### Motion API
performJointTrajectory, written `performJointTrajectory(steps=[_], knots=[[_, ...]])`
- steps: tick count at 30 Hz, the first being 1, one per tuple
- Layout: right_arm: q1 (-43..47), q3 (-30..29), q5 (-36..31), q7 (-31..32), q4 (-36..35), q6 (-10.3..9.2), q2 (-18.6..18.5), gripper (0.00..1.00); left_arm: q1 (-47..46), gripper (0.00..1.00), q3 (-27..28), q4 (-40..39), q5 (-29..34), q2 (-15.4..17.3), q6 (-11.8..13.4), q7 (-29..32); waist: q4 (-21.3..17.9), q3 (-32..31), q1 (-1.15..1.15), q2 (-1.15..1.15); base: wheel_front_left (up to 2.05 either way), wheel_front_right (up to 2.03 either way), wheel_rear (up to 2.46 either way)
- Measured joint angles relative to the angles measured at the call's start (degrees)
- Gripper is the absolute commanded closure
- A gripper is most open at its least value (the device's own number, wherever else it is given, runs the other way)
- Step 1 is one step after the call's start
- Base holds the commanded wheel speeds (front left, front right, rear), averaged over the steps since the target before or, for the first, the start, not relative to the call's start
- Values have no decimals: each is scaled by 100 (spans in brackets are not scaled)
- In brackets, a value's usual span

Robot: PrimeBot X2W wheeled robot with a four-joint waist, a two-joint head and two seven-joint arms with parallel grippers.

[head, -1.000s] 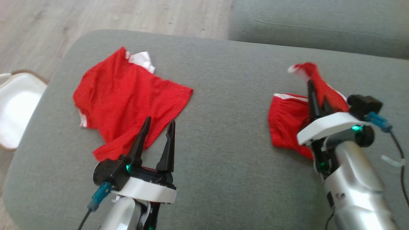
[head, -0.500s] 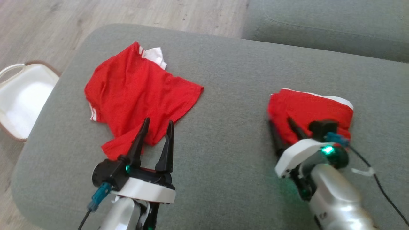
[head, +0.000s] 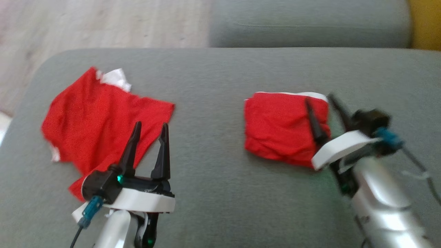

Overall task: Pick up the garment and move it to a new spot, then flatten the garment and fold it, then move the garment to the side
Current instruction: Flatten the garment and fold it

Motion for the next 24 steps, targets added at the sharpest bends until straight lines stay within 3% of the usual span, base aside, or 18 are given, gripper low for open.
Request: performJointTrajectory(steps=[5,11,17,24], knots=[[332,-969,-1039,-18,-1183,0,-27,0,7,0,132,13,107,-3,-2,-1,-473,-14,0,0,0,0,0],[1477,-1744,-1736,-18,-2193,0,301,0,27,0,275,-63,60,-3,-9,0,-887,31,0,0,0,0,0],[1984,-2006,-1779,-18,-2673,0,431,0,70,0,364,-81,52,-3,8,-1,-971,139,0,0,0,0,0],[2030,-1989,-1597,-18,-2732,0,457,0,214,0,359,-60,52,-1,8,-1,-901,191,0,0,0,0,0]])
